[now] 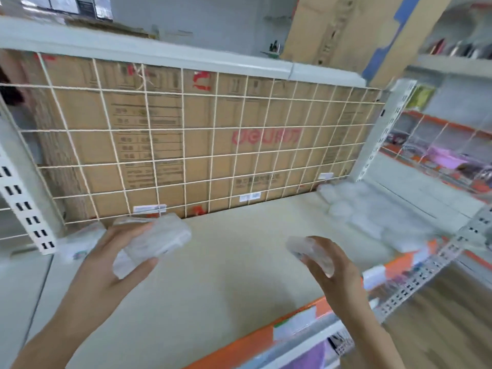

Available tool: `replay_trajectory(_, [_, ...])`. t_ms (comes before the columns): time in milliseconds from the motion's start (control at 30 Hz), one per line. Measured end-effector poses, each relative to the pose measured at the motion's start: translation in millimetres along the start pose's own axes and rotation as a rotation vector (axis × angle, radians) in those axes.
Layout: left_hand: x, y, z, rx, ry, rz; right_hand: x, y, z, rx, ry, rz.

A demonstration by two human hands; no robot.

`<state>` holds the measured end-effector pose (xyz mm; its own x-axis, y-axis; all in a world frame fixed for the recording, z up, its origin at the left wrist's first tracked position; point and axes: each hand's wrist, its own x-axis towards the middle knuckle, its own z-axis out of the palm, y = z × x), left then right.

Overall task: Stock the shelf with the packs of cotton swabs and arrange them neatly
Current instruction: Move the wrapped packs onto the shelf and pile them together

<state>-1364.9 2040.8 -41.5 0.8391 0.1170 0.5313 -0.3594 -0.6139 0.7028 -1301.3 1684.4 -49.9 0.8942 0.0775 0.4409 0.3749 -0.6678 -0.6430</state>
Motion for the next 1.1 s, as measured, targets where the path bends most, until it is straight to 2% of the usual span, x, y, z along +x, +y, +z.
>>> replay_trajectory(333, [30.8, 20.4, 89.4, -0.053, -0.187, 0.099, -25.6, 50.3, -69.9, -0.144, 0.139, 0.200])
replay_trajectory(700, [66.9, 20.6, 149.2, -0.124, -0.343, 0.086, -43.1, 53.1, -78.3, -0.244, 0.314, 0.374])
replay_trajectory(933, [84.4, 30.2, 197.9, -0.187, -0.454, 0.103, -59.1, 63.4, -88.7, -0.257, 0.369, 0.478])
replay_trajectory(1100, [102.3, 37.3, 230.6, -0.211, -0.463, 0.102, -44.2, 82.0, -98.0, -0.246, 0.389, 0.488])
